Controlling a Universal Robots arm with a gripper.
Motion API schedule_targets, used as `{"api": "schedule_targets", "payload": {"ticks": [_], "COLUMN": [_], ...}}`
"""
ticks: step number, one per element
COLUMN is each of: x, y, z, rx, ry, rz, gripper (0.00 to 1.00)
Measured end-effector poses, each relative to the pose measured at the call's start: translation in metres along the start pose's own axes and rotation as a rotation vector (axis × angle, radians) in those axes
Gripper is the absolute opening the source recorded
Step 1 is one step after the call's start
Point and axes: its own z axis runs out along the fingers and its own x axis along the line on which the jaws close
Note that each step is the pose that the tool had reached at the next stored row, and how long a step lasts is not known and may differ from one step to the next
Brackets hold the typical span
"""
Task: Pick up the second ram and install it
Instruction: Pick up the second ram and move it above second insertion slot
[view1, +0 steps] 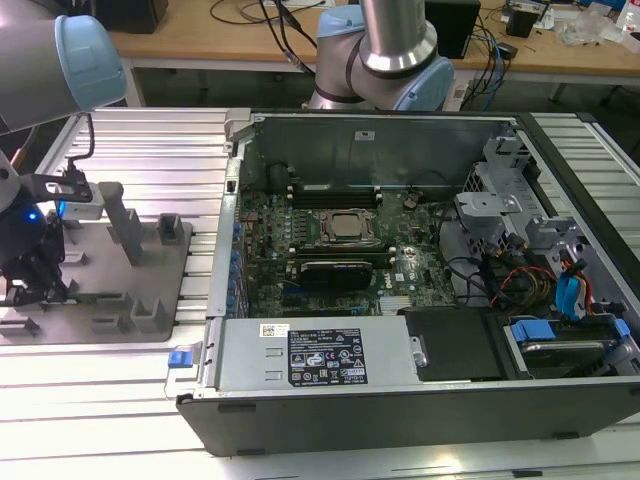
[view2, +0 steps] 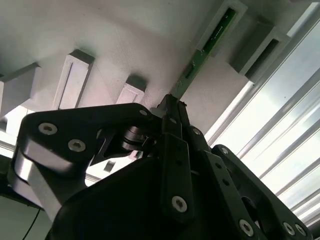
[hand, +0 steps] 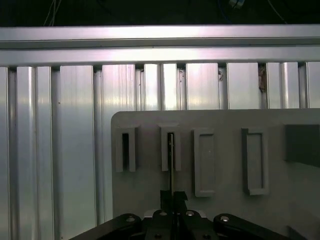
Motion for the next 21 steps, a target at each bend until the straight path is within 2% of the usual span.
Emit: {"api": "schedule_targets", "payload": {"ticks": [7, 13, 16, 19, 21], "x": [0.0000, -0.0002, -0.0004, -0.0005, -0.0007], "y": [0.0000, 0.0003, 0.0007, 0.0009, 0.0012], "z": [-0.0001, -0.0097, -0.0258, -0.0331, -0.0455], "rx": [0.0001, -0.0001, 0.0011, 0.0018, 0.0030], "ry": [-0.0002, -0.0001, -0.0001, -0.0006, -0.0006], "rz": [-0.001, 0.000, -0.001, -0.001, -0.001], "gripper": [0.09, 0.09, 0.09, 0.09, 0.09]}}
